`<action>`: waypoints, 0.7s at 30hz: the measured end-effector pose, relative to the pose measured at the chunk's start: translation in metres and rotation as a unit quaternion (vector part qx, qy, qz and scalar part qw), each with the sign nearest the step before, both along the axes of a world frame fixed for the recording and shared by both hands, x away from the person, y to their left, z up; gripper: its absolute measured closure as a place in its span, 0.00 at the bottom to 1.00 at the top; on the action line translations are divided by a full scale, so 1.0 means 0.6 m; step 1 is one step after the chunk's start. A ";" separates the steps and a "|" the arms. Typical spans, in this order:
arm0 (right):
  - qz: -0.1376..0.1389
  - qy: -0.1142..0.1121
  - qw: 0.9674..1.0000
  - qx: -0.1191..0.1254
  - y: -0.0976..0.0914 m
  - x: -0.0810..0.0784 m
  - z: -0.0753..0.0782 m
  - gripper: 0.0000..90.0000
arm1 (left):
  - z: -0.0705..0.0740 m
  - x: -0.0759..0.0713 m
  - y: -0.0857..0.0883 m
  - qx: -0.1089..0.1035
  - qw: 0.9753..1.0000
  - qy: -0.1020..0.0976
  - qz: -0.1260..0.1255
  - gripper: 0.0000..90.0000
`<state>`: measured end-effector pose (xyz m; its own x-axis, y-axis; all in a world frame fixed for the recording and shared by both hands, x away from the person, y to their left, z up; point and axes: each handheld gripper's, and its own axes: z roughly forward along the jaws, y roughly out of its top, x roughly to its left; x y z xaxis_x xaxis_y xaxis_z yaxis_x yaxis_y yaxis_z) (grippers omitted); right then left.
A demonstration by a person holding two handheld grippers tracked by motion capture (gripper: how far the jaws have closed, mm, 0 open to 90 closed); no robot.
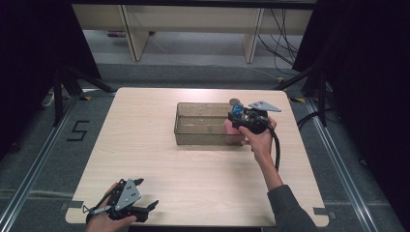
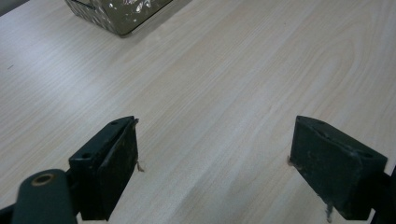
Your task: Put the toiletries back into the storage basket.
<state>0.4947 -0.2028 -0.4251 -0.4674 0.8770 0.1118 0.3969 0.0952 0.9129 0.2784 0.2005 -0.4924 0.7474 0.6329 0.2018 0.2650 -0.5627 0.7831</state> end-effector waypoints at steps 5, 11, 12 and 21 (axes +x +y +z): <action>-0.005 0.014 1.000 0.016 0.000 -0.003 0.000 0.31 | 0.000 0.000 0.001 0.000 1.000 -0.002 0.003 0.16; -0.001 0.012 1.000 0.011 -0.001 -0.004 0.003 0.31 | 0.000 0.000 0.001 -0.002 1.000 0.001 -0.001 0.16; -0.002 0.013 1.000 0.014 -0.001 -0.005 0.003 0.31 | 0.000 0.000 -0.001 -0.009 1.000 0.000 0.003 0.17; -0.004 0.011 1.000 0.016 -0.005 -0.007 0.005 0.31 | -0.001 0.000 0.000 -0.001 1.000 -0.005 0.003 0.16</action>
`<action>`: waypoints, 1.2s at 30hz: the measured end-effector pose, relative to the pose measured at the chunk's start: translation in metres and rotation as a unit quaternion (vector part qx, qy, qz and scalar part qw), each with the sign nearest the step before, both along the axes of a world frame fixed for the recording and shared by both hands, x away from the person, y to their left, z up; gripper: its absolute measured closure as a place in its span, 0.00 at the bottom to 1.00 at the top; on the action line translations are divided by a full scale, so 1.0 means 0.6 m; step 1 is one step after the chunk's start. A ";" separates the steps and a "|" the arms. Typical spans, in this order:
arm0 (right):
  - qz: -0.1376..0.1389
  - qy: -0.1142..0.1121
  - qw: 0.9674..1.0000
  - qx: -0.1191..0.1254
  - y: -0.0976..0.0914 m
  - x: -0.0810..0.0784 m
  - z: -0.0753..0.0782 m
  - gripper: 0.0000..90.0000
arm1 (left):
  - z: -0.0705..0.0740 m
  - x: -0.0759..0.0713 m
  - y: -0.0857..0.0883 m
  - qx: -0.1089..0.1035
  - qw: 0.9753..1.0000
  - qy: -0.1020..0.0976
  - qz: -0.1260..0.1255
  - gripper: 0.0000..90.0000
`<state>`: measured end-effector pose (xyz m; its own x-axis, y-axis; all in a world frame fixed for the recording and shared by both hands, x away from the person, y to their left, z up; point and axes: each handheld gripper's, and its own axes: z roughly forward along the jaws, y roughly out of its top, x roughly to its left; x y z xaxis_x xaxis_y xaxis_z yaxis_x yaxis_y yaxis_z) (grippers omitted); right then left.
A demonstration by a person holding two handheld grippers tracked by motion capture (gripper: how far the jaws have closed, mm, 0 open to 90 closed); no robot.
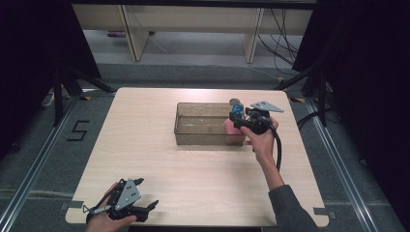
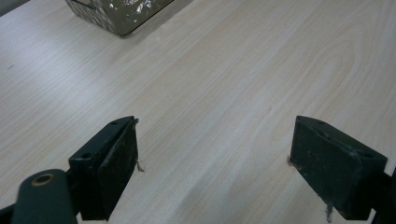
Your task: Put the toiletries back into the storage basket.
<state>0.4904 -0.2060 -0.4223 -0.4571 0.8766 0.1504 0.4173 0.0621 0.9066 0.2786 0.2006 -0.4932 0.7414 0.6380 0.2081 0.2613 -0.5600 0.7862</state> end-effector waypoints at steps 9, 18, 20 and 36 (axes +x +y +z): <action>0.000 -0.004 1.000 -0.001 -0.001 -0.009 0.006 0.31 | 0.002 0.000 0.000 -0.001 1.000 0.006 -0.004 0.16; 0.007 -0.007 1.000 -0.004 -0.002 -0.016 0.006 0.31 | 0.000 -0.001 -0.002 -0.018 1.000 0.002 0.001 0.16; 0.005 0.000 1.000 0.002 0.000 -0.020 0.008 0.30 | 0.002 0.000 0.001 -0.005 1.000 0.007 -0.005 0.16; 0.016 0.000 1.000 0.003 0.000 -0.043 0.012 0.24 | 0.002 -0.001 -0.001 -0.015 1.000 0.001 0.002 0.16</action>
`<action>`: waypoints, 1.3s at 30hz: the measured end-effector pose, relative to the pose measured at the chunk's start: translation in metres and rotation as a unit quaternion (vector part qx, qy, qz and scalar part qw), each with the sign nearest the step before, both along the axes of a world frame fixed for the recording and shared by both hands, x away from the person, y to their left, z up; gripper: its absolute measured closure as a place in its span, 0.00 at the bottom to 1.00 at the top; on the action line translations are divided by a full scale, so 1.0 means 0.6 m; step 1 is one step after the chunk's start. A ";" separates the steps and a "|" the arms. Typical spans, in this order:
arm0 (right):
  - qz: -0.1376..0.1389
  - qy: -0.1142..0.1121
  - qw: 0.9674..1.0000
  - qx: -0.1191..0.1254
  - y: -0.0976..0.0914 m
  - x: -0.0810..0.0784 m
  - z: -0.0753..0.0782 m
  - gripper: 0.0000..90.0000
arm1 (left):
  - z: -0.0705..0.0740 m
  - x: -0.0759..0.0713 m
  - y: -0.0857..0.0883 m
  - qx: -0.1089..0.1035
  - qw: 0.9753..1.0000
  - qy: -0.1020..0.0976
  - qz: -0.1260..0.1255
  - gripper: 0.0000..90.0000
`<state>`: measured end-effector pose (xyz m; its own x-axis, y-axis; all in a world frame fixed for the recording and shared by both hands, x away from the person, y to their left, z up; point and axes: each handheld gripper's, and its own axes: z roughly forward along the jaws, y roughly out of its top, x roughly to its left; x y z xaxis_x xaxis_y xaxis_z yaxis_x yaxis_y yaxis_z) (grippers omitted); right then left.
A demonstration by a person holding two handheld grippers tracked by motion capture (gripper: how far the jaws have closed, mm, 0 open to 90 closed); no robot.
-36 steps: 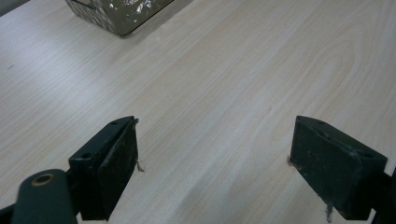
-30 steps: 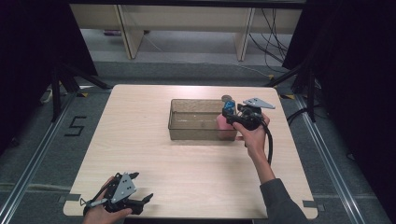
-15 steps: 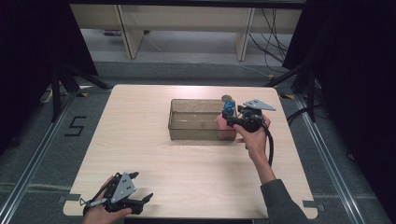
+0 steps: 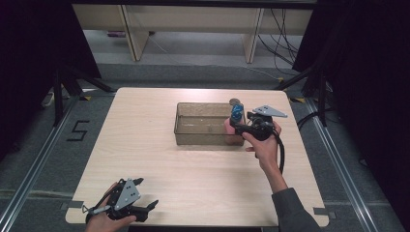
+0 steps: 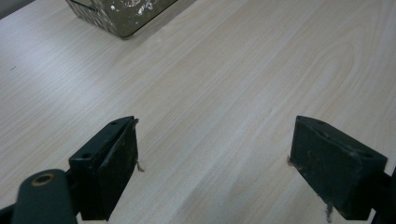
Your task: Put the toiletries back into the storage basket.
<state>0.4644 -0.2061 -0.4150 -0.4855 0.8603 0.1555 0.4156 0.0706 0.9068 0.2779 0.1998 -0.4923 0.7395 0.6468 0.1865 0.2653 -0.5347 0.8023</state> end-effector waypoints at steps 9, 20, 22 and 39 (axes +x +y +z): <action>0.007 0.002 1.000 0.007 0.002 -0.014 0.002 0.23 | -0.001 0.001 0.000 0.003 1.000 0.005 -0.001 0.16; 0.019 0.002 1.000 -0.002 0.002 -0.026 -0.001 0.21 | 0.000 0.003 0.002 0.011 1.000 -0.003 0.002 0.16; 0.023 0.005 1.000 0.006 0.003 -0.029 -0.003 0.21 | -0.002 0.003 0.002 -0.003 1.000 0.005 0.003 0.16; 0.037 0.006 0.999 0.012 0.005 -0.040 -0.010 0.21 | -0.001 0.006 0.005 0.007 1.000 0.007 0.001 0.16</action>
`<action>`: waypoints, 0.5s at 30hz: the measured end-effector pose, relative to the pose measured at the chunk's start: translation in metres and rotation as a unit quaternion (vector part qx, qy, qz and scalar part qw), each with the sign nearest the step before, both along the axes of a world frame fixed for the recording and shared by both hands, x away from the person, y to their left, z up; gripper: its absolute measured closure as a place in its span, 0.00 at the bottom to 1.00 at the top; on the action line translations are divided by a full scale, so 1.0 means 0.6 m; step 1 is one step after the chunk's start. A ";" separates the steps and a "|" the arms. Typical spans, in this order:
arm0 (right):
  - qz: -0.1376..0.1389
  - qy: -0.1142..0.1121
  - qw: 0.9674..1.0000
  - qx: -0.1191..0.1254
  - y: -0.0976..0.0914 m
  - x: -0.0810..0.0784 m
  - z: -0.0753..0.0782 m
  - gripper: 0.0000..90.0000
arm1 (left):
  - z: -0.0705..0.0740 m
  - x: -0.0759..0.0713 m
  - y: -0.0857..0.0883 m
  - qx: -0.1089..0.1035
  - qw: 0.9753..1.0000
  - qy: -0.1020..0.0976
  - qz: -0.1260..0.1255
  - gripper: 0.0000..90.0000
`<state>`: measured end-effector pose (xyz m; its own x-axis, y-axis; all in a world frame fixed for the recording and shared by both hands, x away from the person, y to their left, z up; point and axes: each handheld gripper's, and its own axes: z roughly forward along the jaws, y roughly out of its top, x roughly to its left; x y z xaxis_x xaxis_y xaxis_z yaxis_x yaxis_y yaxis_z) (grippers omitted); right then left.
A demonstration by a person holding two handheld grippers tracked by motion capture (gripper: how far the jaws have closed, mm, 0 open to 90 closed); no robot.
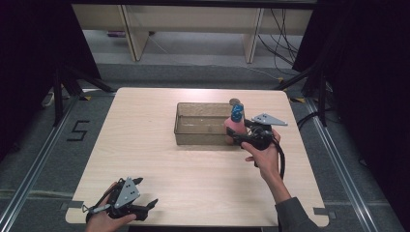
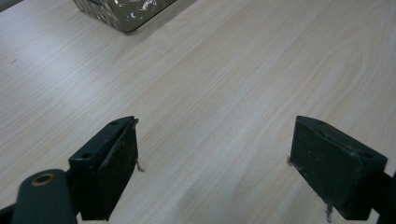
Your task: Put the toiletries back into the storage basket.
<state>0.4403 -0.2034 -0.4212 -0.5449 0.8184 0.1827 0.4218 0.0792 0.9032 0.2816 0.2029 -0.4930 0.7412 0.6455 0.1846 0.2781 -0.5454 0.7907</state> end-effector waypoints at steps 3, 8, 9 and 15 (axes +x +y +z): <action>0.003 -0.002 1.000 -0.007 0.000 0.000 -0.001 0.21 | 0.001 -0.001 -0.001 0.000 1.000 -0.004 0.000 0.16; 0.005 0.000 1.000 -0.009 0.000 -0.003 0.001 0.21 | 0.003 -0.001 0.000 -0.003 1.000 -0.002 0.000 0.16; 0.006 -0.004 1.000 -0.005 0.001 -0.003 0.000 0.21 | 0.002 -0.002 -0.001 0.003 1.000 -0.010 0.002 0.16; 0.001 -0.001 1.000 -0.006 0.002 -0.013 0.006 0.21 | 0.001 -0.004 -0.001 -0.012 1.000 -0.004 0.000 0.16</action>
<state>0.4322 -0.2023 -0.4177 -0.5467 0.8196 0.1717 0.4205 0.0914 0.9027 0.2794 0.2021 -0.4926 0.7403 0.6493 0.1745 0.2719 -0.5265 0.8055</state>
